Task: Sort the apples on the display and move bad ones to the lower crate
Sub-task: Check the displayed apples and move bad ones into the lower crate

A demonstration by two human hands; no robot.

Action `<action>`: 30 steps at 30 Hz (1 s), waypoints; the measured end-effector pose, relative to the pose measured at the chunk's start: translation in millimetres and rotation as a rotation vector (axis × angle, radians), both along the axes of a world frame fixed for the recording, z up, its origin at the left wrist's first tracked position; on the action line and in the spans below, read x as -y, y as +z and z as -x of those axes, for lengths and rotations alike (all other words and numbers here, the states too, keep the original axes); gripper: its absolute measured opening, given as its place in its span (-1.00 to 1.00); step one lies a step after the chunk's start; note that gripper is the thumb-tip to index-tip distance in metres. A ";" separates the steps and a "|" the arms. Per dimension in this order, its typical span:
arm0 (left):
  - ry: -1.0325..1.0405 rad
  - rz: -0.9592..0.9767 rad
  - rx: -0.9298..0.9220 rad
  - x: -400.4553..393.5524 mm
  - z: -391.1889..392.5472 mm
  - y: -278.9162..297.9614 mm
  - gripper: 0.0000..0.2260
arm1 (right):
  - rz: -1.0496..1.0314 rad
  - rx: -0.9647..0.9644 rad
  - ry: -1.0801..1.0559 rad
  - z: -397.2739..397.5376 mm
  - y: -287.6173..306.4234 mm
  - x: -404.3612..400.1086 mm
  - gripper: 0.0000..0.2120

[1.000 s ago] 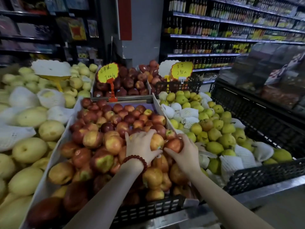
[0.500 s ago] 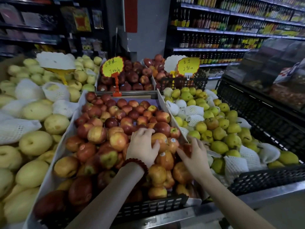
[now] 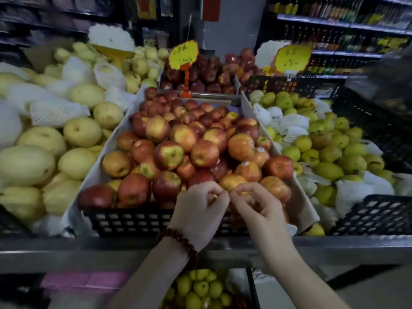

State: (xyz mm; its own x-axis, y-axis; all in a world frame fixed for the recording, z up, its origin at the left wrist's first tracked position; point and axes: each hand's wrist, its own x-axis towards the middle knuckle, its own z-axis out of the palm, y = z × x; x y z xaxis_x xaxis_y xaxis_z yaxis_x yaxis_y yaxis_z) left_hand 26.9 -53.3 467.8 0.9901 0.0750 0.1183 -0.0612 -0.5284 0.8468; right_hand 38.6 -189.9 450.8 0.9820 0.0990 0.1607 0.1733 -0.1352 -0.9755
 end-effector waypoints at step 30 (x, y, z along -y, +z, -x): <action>0.120 -0.099 -0.415 -51.6 106.7 -541.7 -0.85 | 0.212 -0.060 0.152 63.5 -501.7 44.6 -0.88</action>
State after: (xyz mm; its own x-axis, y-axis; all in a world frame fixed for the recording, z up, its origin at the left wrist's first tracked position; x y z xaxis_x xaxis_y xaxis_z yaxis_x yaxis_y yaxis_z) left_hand -79.8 -1.7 -73.9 0.9402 0.2010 -0.2751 0.3404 -0.5905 0.7318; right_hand -24.9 -234.5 -50.9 0.9606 0.2710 0.0624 0.1495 -0.3142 -0.9375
